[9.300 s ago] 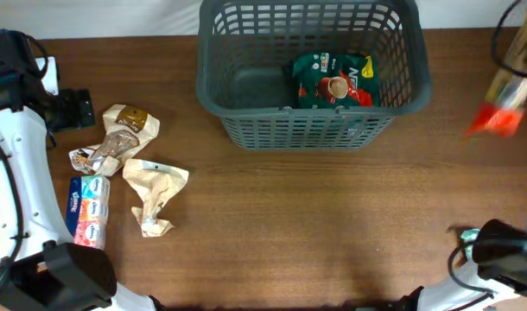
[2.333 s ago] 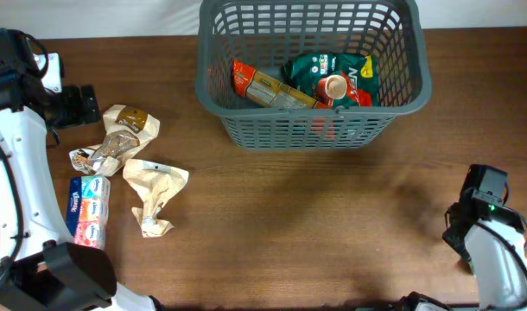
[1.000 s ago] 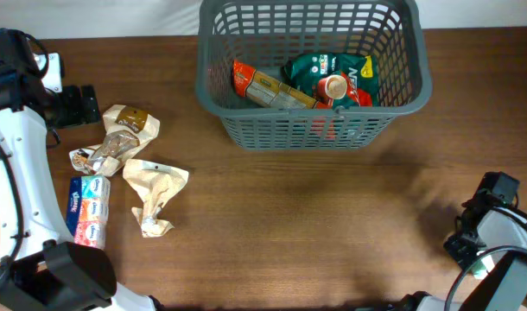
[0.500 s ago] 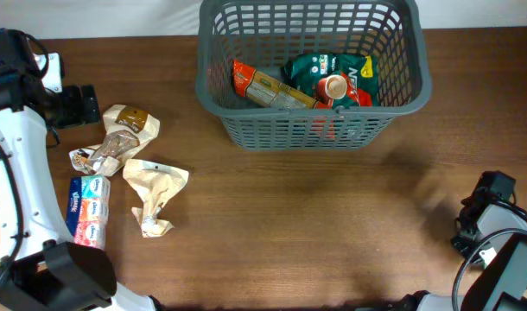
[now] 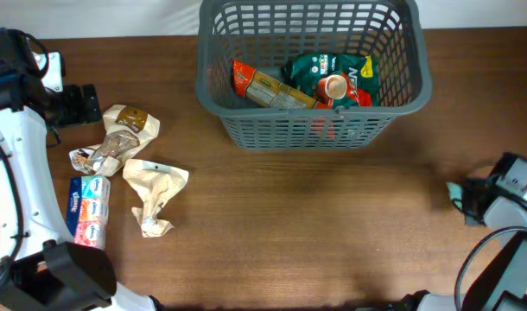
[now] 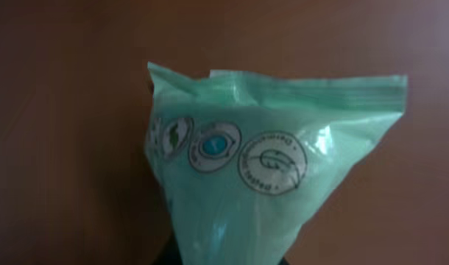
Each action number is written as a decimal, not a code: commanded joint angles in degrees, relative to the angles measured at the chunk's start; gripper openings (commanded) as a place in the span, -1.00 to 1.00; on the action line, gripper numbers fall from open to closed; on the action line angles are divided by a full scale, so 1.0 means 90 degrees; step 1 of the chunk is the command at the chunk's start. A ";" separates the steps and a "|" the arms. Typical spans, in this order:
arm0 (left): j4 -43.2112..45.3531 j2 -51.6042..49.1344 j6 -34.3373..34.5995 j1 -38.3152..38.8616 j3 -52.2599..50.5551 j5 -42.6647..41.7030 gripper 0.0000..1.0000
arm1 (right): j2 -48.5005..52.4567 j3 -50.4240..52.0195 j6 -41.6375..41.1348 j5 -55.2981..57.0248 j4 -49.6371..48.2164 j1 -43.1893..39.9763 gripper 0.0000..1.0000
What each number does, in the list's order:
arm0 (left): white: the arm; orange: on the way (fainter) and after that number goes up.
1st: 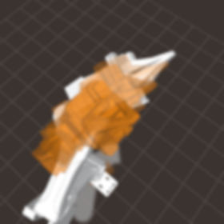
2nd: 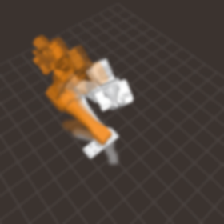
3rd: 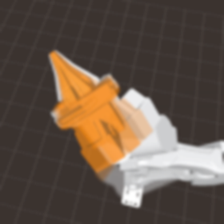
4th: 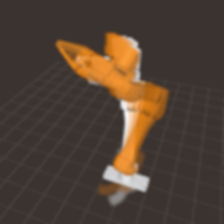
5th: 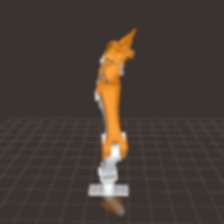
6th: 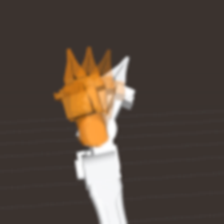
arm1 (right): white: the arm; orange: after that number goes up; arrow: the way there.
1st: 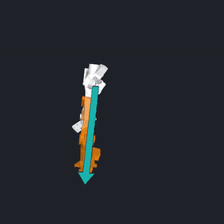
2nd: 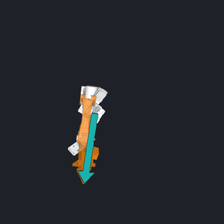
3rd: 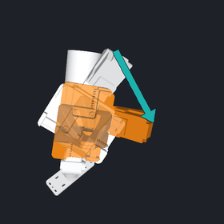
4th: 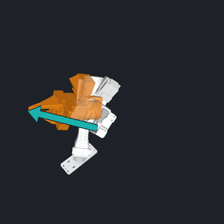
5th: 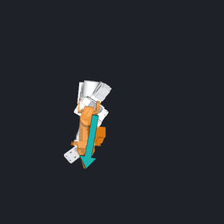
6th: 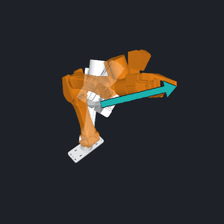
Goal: Pack container
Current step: 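Lift the wipes pack and carry it over the basket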
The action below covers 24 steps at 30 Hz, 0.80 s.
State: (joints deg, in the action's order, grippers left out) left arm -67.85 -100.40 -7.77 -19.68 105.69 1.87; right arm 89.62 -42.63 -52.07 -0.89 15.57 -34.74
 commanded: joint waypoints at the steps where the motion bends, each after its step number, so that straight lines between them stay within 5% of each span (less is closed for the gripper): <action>1: 0.0015 -0.0107 -0.0102 -0.0039 0.0000 -0.0121 0.99 | -0.0177 -0.1035 0.2630 -0.3293 0.0357 0.0036 -0.93; 7: -0.0007 -0.0107 -0.0102 -0.0039 0.0000 -0.0124 0.99 | -0.0187 -0.2841 0.5000 -0.5442 0.1542 0.0318 -0.93; 14: -0.0007 -0.0107 -0.0104 -0.0039 0.0000 -0.0124 0.99 | -0.0187 -0.4976 0.7147 -0.5054 0.2871 0.1331 -0.93; 19: -0.0005 -0.0107 -0.0107 -0.0039 0.0000 -0.0121 0.99 | -0.0129 -0.6295 0.7407 -0.3405 0.3157 0.2127 -0.93; 24: -0.0007 -0.0109 -0.0104 -0.0039 0.0000 -0.0124 0.98 | -0.0083 -0.6778 0.7402 -0.3036 0.3053 0.2630 -0.93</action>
State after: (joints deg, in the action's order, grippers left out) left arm -67.90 -100.40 -7.77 -19.70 105.69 1.63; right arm 89.41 -101.62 12.45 -31.48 43.29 -13.56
